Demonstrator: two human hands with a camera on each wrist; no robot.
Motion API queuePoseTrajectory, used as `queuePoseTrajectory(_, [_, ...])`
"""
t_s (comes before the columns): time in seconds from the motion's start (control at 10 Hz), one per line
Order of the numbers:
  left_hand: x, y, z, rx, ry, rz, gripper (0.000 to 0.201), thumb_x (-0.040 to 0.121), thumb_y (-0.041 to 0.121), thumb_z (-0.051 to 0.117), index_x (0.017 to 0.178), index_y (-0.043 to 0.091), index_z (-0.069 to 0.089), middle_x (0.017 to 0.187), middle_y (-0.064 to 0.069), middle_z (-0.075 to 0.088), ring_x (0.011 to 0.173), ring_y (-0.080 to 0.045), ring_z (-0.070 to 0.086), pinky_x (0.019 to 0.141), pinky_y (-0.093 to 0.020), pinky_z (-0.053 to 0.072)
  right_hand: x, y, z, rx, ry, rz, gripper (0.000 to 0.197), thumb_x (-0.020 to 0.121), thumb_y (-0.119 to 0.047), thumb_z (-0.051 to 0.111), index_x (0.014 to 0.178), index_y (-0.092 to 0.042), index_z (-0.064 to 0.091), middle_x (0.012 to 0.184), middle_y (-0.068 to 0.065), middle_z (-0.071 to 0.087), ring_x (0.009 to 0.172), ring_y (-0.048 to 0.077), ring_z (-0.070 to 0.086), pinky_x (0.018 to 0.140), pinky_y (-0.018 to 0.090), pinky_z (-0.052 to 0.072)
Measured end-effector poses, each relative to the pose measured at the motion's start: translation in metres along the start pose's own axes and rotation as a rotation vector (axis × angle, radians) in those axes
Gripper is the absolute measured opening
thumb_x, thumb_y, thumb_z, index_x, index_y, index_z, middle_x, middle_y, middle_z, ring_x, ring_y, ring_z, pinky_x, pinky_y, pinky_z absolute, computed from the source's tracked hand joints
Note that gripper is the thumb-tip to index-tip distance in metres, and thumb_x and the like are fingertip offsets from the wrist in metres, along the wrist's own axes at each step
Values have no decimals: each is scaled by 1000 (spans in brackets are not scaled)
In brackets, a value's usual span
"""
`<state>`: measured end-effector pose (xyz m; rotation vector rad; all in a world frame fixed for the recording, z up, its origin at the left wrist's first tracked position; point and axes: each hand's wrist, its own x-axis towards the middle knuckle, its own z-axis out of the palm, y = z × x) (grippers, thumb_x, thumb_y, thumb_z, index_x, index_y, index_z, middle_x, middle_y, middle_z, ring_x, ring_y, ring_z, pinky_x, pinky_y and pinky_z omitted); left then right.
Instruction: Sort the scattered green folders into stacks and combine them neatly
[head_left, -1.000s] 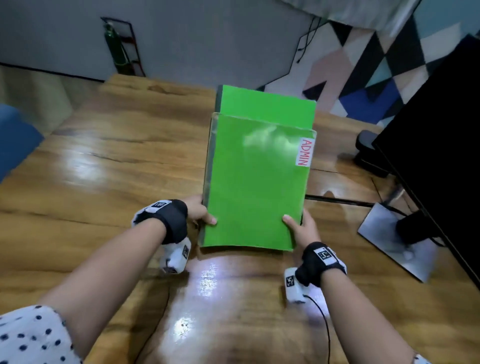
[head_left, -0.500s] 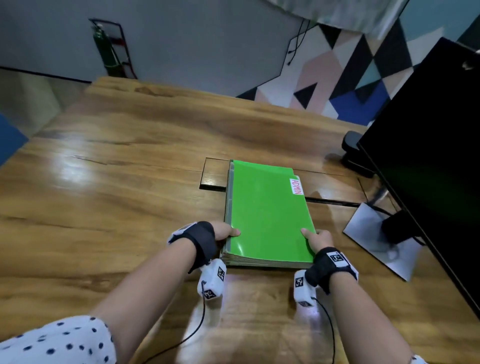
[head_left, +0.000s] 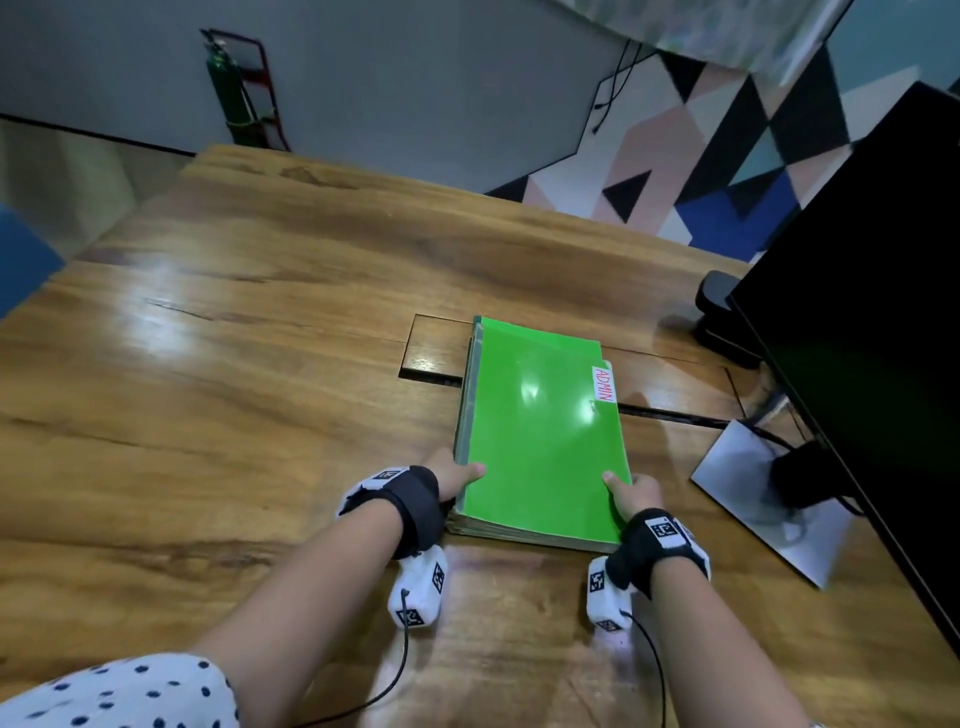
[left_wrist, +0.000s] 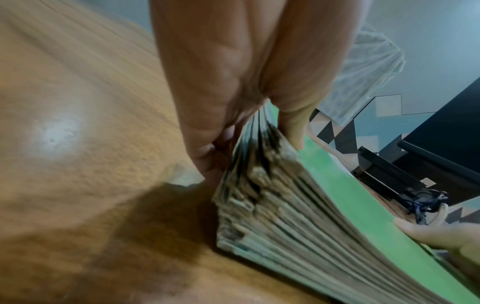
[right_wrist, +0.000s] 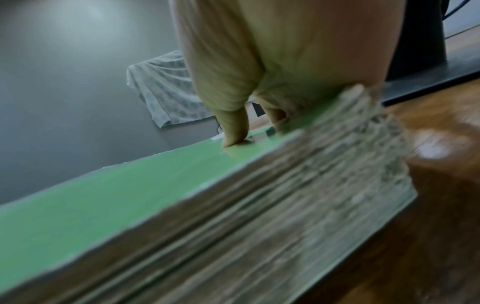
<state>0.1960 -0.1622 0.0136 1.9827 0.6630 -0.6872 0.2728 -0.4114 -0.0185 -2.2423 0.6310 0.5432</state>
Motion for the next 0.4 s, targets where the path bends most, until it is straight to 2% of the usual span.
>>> queuePoseTrajectory(0.1, [4,-9,3,8,58,34,54,92,43,55,124,1,48,115,-13,57,109,-27,53,90,-31,42,-12,-7,0,-58,-2,21,57,93,-35,55,132,5,46,131,21,54,115,36,55,96,42,45])
queuePoseTrajectory(0.2, [-3,-11,-2,8,64,43,39,94,47,48,90,8,53,70,3,39,93,-19,44,79,-26,34,-22,-13,0,-143,48,45,52,95,-35,50,129,5,48,133,22,51,121,36,49,97,40,42])
queuePoseTrajectory(0.3, [-6,-13,-12,-21,31,48,55,95,55,35,92,5,58,73,-1,52,76,-20,56,96,-32,44,-35,-26,4,-322,237,-48,50,97,-38,42,131,-1,47,142,19,36,133,32,32,107,46,30])
queuePoseTrajectory(0.4, [6,-28,-24,-70,37,83,67,94,55,35,136,3,42,120,-14,60,118,-28,55,107,-44,39,-53,-47,17,-452,301,-296,50,96,-38,40,135,-6,42,138,16,36,127,29,35,104,45,32])
